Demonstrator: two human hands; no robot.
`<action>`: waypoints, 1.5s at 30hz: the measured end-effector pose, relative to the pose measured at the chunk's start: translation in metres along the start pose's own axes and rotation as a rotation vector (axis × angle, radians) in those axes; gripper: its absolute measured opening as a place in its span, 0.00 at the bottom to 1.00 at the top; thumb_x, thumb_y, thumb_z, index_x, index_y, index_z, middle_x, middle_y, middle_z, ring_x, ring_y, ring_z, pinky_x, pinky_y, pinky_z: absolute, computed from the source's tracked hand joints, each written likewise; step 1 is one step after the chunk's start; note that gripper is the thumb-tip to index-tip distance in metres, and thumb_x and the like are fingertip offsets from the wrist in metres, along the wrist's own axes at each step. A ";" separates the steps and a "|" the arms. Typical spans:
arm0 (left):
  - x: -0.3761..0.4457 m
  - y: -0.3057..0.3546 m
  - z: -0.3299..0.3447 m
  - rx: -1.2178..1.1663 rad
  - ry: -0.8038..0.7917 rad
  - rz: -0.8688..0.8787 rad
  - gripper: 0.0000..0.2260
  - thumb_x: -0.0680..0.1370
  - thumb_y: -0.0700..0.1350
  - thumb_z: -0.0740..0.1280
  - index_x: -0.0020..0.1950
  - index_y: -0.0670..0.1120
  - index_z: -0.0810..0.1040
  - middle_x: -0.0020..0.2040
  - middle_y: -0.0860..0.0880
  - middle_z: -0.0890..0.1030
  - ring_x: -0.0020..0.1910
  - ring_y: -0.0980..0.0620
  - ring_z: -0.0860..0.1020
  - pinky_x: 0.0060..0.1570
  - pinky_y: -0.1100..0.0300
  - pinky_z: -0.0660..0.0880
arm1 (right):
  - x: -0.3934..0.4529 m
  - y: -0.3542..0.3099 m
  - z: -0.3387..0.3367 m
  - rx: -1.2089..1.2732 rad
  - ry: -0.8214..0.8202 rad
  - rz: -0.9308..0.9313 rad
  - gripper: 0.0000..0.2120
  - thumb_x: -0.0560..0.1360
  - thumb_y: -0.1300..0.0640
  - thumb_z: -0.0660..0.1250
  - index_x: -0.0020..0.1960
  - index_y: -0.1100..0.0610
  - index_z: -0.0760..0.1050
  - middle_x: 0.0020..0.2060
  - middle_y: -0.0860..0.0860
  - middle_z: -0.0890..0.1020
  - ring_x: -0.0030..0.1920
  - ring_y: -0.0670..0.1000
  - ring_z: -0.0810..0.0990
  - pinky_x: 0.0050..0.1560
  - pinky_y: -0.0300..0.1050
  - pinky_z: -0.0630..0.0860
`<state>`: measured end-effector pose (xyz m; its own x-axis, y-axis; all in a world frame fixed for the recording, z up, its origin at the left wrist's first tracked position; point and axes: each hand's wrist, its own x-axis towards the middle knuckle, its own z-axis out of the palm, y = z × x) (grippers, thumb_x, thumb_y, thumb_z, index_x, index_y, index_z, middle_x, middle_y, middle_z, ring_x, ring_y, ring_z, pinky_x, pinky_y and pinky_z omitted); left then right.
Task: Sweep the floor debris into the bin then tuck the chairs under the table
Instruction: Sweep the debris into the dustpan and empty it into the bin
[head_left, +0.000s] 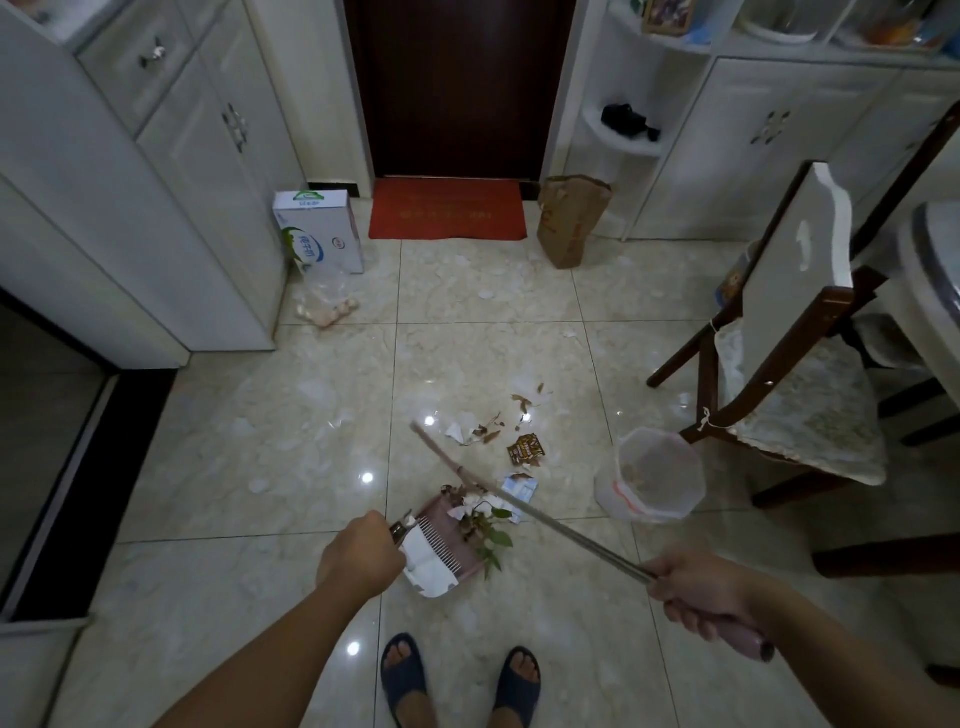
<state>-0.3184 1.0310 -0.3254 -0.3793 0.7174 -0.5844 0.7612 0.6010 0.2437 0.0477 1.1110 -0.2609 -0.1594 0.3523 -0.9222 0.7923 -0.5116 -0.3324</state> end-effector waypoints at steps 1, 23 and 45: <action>0.000 0.000 0.001 0.001 0.000 -0.003 0.04 0.74 0.43 0.66 0.46 0.47 0.72 0.37 0.52 0.75 0.37 0.53 0.77 0.33 0.61 0.71 | 0.006 -0.002 0.001 -0.049 0.042 -0.011 0.10 0.77 0.67 0.57 0.48 0.62 0.77 0.23 0.52 0.70 0.20 0.47 0.66 0.18 0.37 0.62; 0.007 -0.002 0.012 0.021 0.014 -0.032 0.02 0.74 0.43 0.66 0.45 0.47 0.77 0.37 0.50 0.79 0.35 0.53 0.79 0.35 0.60 0.76 | 0.085 0.015 0.083 0.147 -0.057 0.206 0.04 0.75 0.67 0.57 0.44 0.60 0.66 0.24 0.54 0.66 0.20 0.48 0.61 0.21 0.36 0.59; 0.001 -0.004 0.012 0.014 0.010 -0.021 0.02 0.74 0.44 0.66 0.45 0.48 0.76 0.37 0.51 0.79 0.36 0.53 0.79 0.36 0.59 0.76 | 0.079 0.026 0.094 0.047 0.053 0.113 0.08 0.75 0.68 0.55 0.39 0.59 0.67 0.26 0.54 0.66 0.21 0.48 0.62 0.23 0.38 0.59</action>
<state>-0.3161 1.0251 -0.3362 -0.4005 0.7081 -0.5815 0.7604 0.6110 0.2203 -0.0001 1.0517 -0.3608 -0.0387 0.3310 -0.9428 0.7750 -0.5857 -0.2374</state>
